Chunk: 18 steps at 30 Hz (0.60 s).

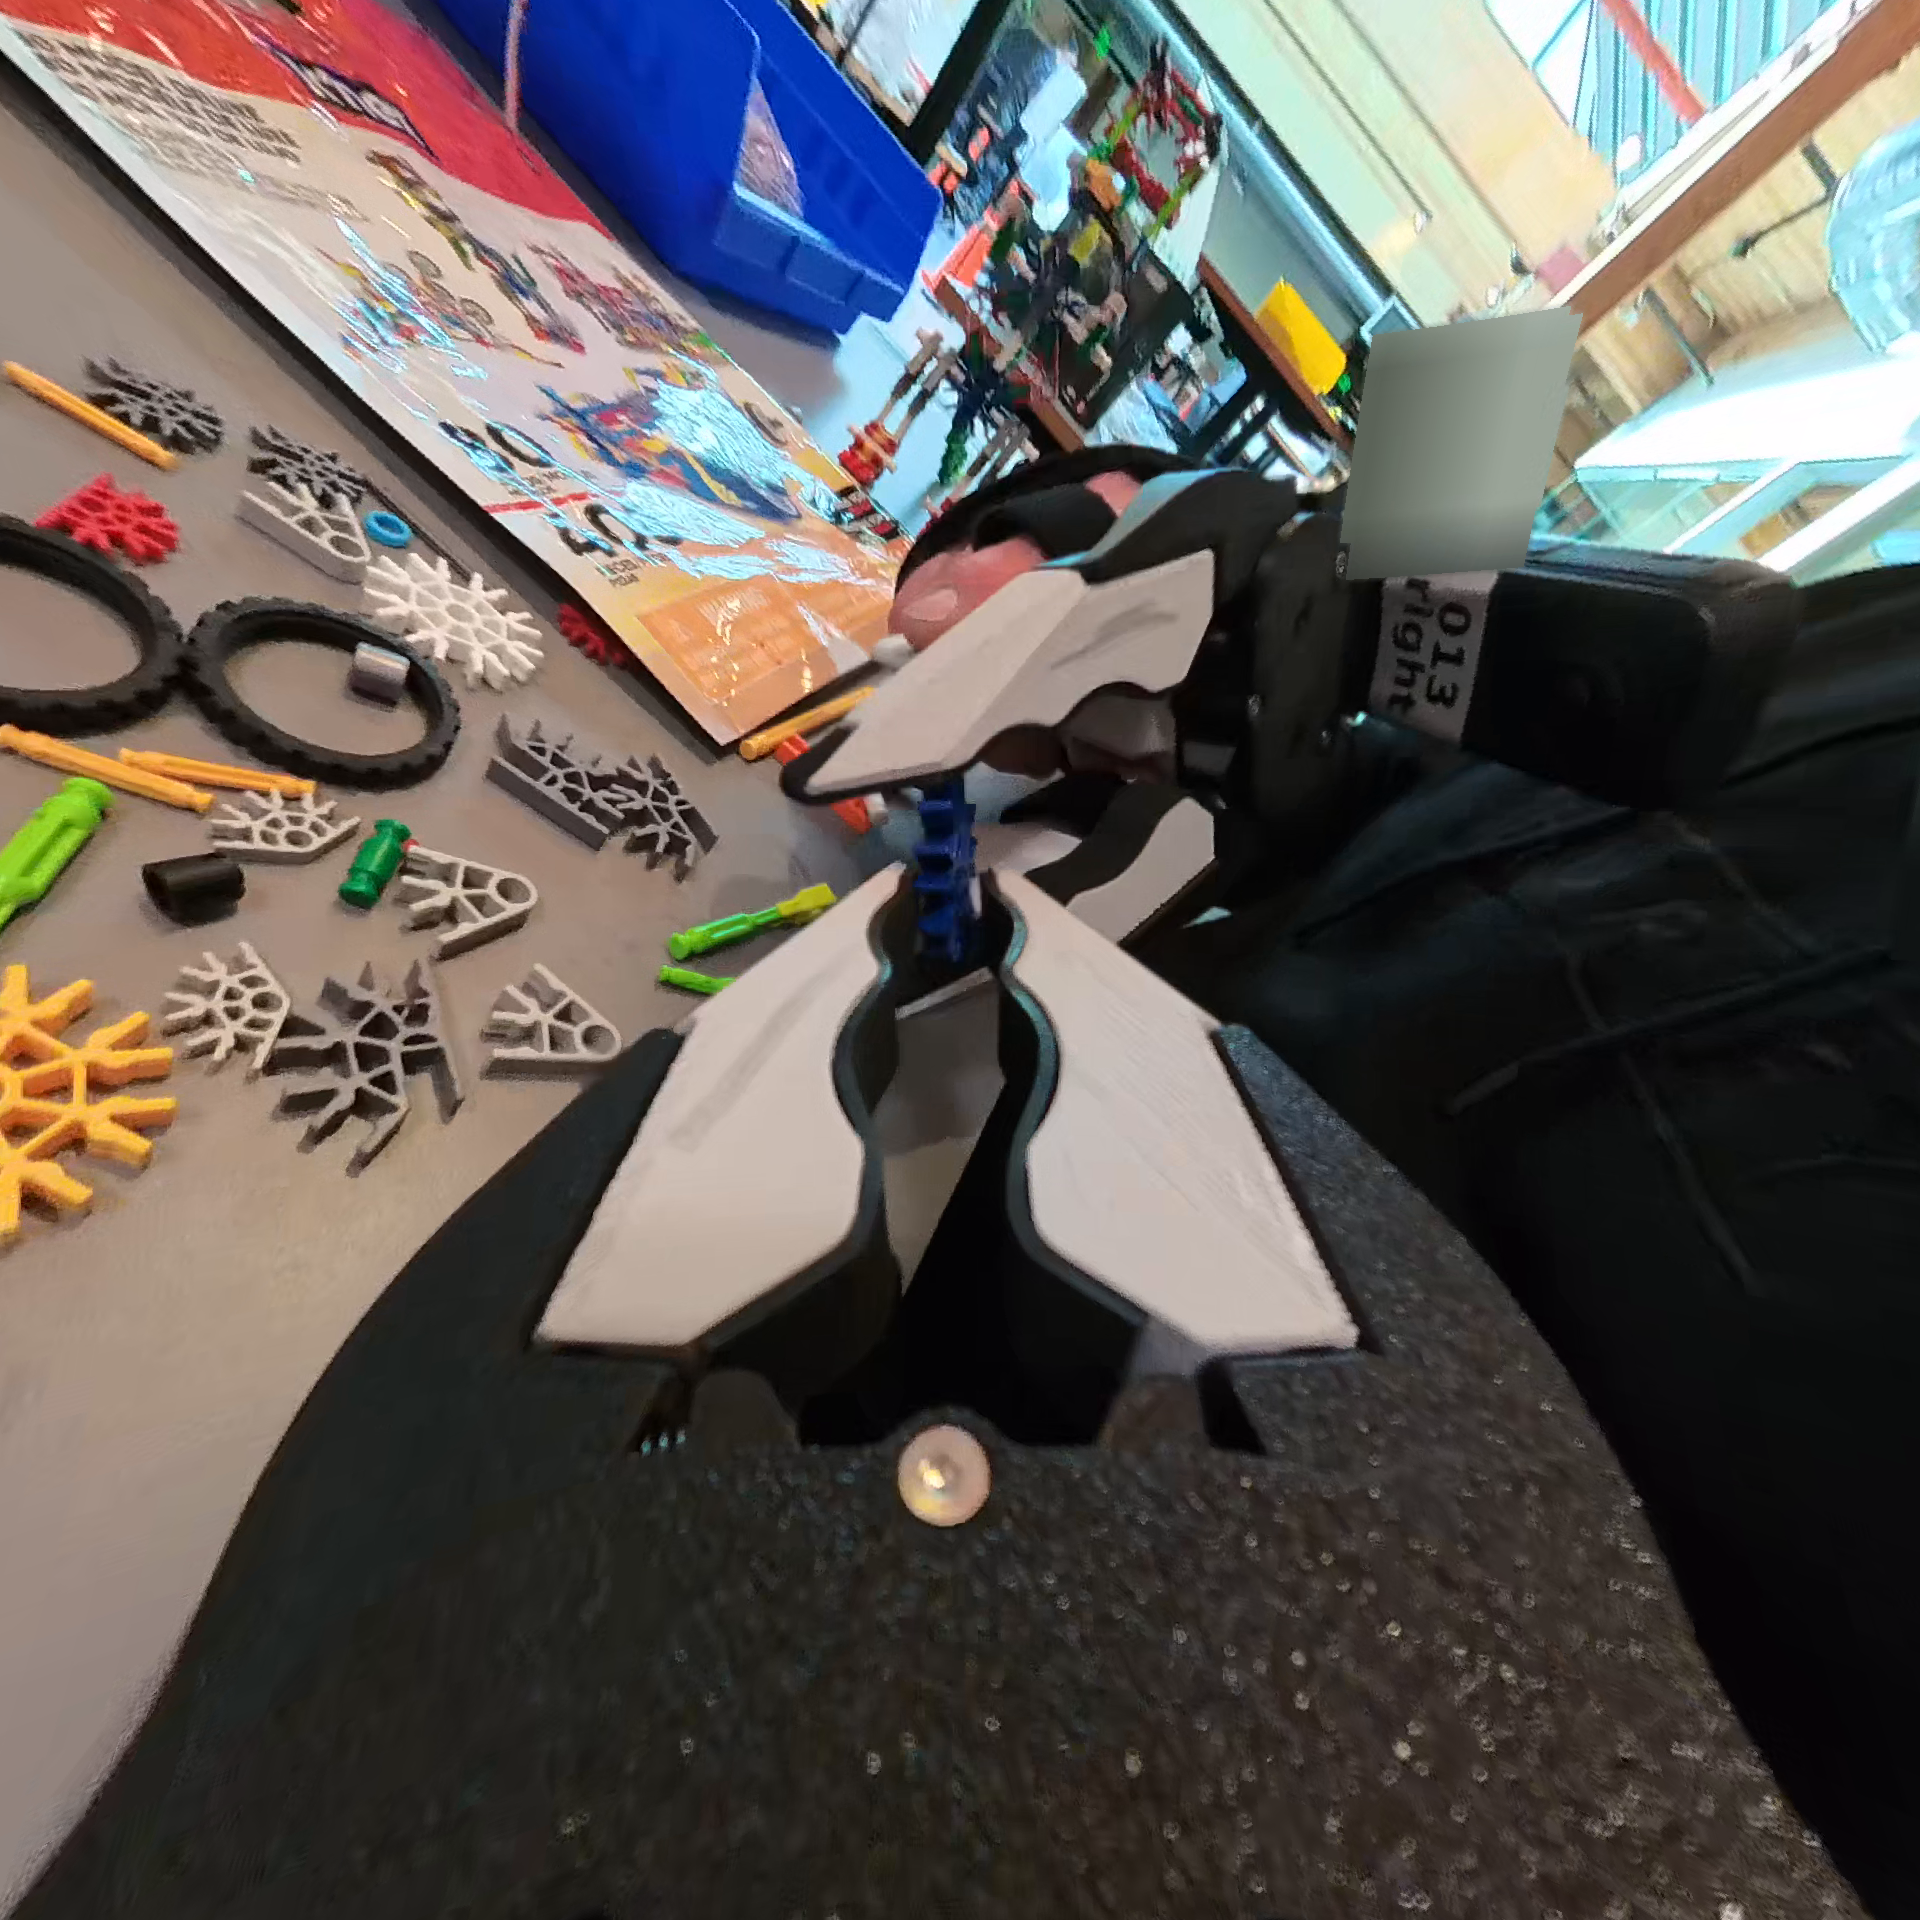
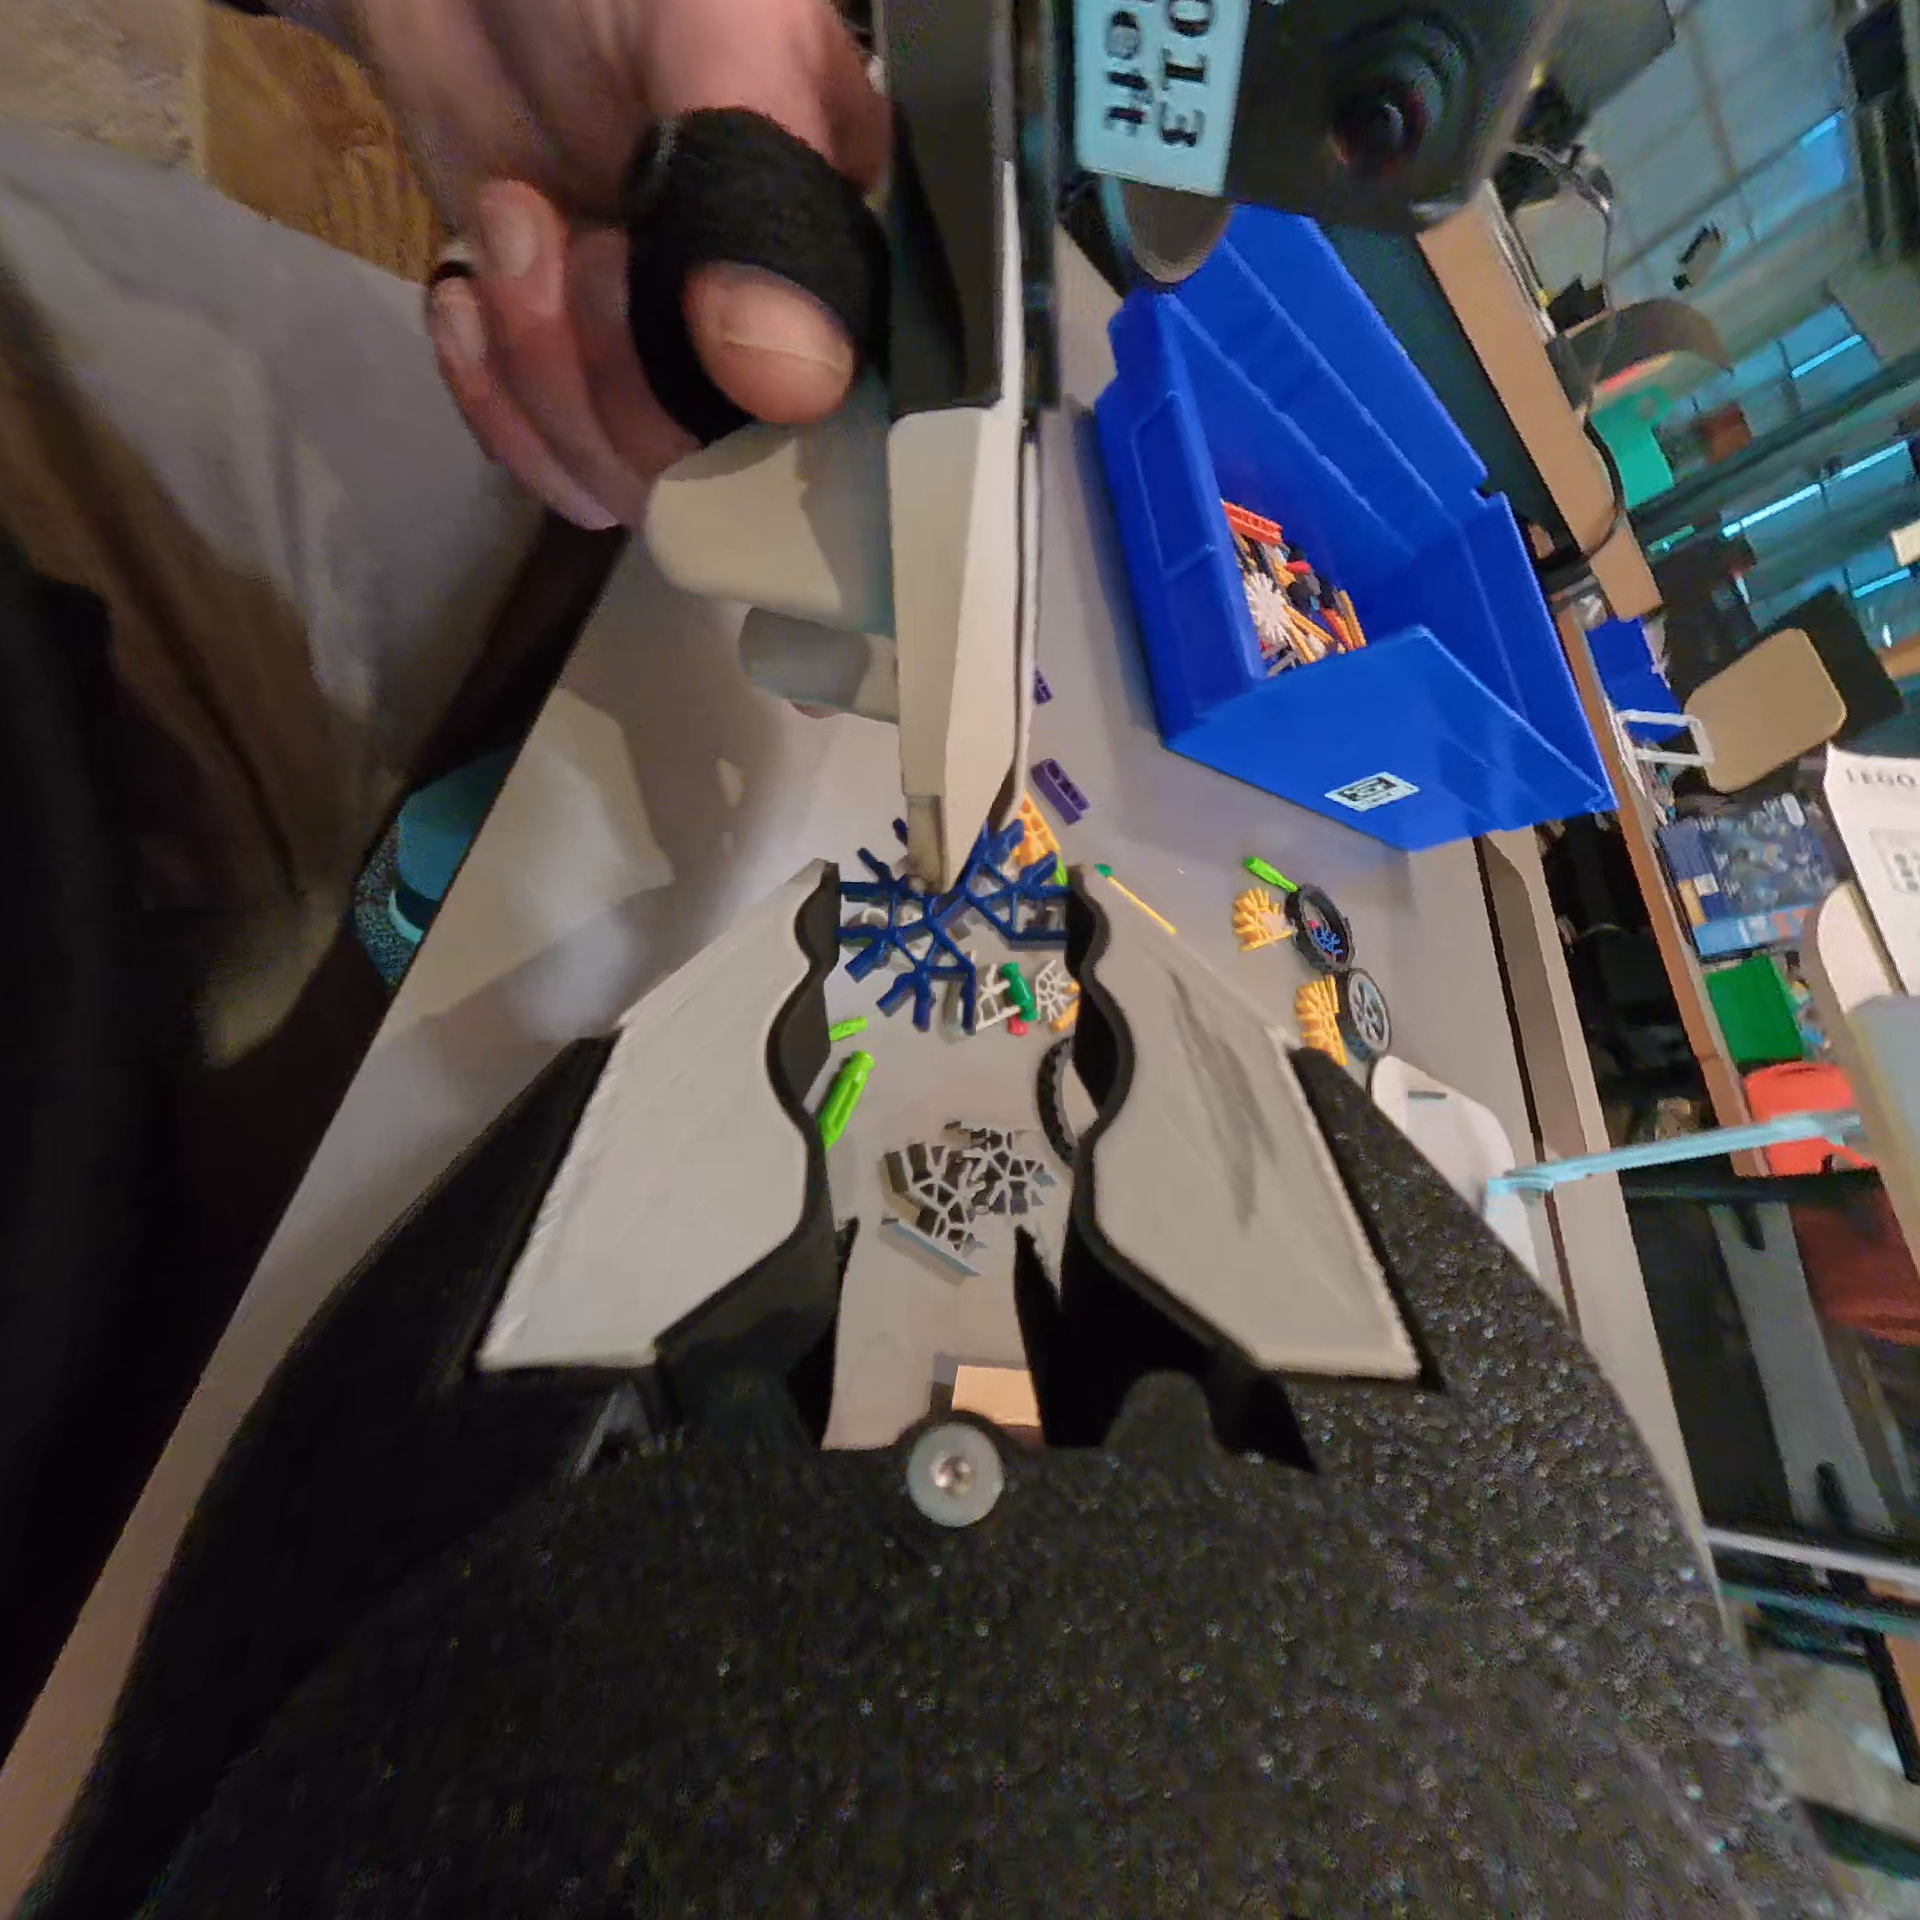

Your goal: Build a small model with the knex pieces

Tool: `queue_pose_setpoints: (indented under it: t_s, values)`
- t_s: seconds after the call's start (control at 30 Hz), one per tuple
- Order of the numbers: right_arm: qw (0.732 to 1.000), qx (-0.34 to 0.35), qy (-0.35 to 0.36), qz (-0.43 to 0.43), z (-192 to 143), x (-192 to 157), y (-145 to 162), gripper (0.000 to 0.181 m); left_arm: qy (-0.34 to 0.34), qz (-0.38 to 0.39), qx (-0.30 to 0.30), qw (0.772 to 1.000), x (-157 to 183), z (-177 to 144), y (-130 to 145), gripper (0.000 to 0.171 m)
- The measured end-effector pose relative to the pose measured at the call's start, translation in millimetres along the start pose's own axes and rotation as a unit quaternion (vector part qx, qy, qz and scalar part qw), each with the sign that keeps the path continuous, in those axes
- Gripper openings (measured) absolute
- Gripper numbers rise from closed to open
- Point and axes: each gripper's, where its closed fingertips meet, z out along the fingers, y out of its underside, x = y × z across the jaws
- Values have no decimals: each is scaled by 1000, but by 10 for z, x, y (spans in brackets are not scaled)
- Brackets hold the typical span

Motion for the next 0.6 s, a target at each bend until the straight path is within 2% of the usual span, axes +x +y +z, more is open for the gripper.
queue_pose_setpoints:
  t_s: [0.13, 0.27, 0.37, 0.6]
  values:
    - [999, -5, 35, 26, 7, 131, 19, 42, -19, -10, 22, 1000, -75, -16, 12, 13]
    - [999, -4, 41, 33, 21, 120, -12, 41, 0, -27, 89, 996, -25, -44, -114, 11]
    - [998, -10, 54, 37, 46, 120, 1, 42, -16, -15, 94, 995, -52, -26, -106, 4]
    - [998, -9, 40, 44, -13, 112, 0, 48, -32, -19, 87, 996, -124, -67, -103, 4]
